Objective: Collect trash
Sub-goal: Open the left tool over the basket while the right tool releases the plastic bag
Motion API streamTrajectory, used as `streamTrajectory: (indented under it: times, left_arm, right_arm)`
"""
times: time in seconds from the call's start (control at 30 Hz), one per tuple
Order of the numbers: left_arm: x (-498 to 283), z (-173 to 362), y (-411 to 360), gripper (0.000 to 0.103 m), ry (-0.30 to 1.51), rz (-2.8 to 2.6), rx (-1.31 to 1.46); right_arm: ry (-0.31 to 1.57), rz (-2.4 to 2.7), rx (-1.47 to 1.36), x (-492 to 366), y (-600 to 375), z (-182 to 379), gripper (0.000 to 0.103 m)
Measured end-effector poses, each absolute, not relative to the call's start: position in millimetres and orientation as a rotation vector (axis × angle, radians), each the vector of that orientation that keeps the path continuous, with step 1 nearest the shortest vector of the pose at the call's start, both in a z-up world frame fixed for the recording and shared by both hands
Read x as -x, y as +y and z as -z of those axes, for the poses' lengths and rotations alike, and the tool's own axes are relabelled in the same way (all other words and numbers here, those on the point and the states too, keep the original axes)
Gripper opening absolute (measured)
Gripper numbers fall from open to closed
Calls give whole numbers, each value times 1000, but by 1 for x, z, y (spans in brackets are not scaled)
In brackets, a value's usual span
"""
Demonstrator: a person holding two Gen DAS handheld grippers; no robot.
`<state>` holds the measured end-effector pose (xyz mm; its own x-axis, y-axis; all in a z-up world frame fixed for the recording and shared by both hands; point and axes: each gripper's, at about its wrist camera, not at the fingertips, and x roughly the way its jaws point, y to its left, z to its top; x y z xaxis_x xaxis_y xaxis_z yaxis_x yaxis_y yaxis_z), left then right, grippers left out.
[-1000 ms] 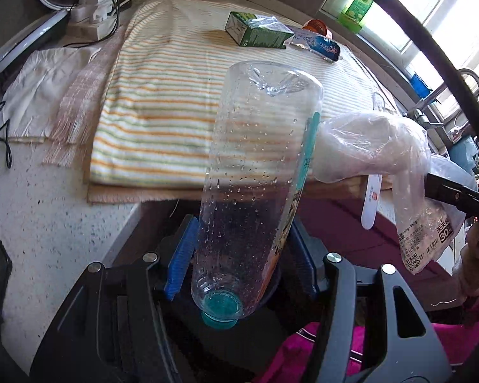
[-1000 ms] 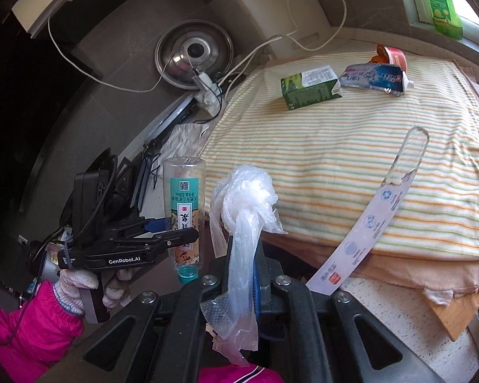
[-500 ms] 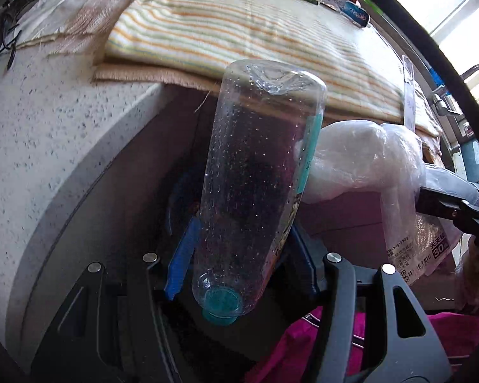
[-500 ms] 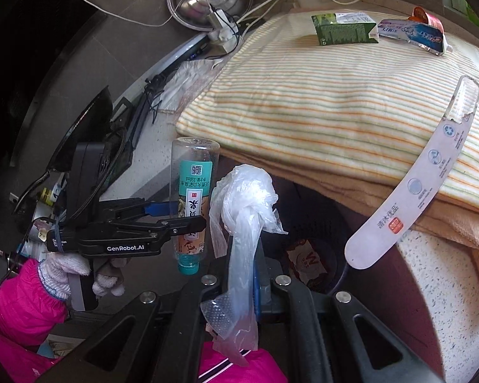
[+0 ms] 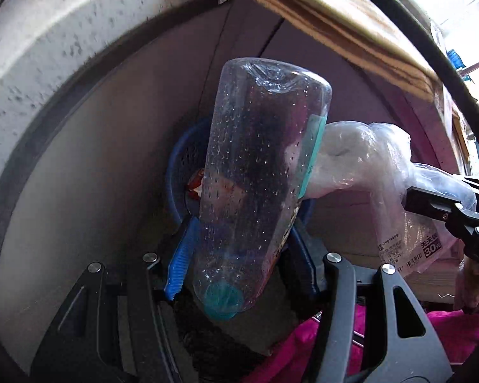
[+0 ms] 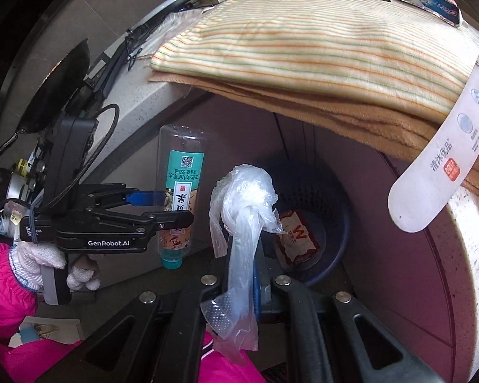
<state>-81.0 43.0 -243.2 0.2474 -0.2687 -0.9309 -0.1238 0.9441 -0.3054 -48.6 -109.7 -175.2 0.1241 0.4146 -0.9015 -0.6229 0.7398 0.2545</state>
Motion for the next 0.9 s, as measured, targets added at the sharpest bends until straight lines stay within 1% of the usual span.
streamTrajectory:
  times: [0.33, 0.67, 0.7, 0.73, 0.83, 0.9]
  left_arm:
    - [70, 276, 33, 58, 1383, 106, 317]
    - [53, 291, 28, 58, 1425, 98, 274]
    - [51, 291, 28, 58, 1427, 98, 270]
    - [49, 291, 28, 58, 1428, 99, 265]
    - [45, 289, 26, 58, 1429, 94, 246]
    - [43, 287, 23, 58, 1425, 99, 251]
  right_arm:
    - [1259, -690, 279, 47, -104, 213, 5]
    - [1234, -668, 348, 50, -86, 227, 6]
    - [1229, -667, 356, 50, -83, 228, 7]
    - [1224, -668, 361, 50, -82, 228, 11]
    - [1211, -664, 363, 52, -83, 227, 18]
    - [1205, -663, 357, 52, -81, 225, 20]
